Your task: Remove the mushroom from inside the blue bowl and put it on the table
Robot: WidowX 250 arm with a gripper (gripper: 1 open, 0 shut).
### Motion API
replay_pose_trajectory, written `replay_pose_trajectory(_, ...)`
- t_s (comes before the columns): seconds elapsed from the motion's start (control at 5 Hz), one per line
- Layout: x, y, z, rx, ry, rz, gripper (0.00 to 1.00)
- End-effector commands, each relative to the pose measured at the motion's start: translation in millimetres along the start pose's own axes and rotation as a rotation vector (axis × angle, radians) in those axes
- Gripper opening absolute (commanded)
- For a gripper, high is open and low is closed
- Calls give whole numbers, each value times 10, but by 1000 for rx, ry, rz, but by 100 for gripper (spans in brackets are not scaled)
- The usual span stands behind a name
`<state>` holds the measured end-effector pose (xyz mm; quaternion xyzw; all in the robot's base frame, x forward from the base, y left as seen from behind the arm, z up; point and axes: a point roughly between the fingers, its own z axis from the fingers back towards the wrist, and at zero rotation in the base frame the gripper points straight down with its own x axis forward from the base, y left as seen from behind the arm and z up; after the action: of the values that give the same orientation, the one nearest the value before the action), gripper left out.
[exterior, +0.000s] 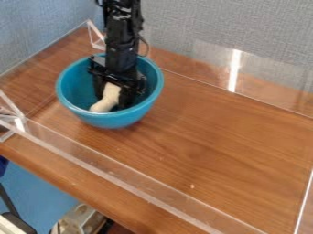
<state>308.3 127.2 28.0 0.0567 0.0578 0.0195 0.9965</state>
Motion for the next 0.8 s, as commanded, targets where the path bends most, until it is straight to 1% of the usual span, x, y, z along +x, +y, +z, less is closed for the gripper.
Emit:
replay_pose_trajectory(0.0,-3,83,-54,12,-7,37,0)
replay_pose_trajectory(0.2,40,-5,-85,14,-11,29,0)
replay_pose_trajectory(0.6,-53,-155,-129,15,-33,22,0)
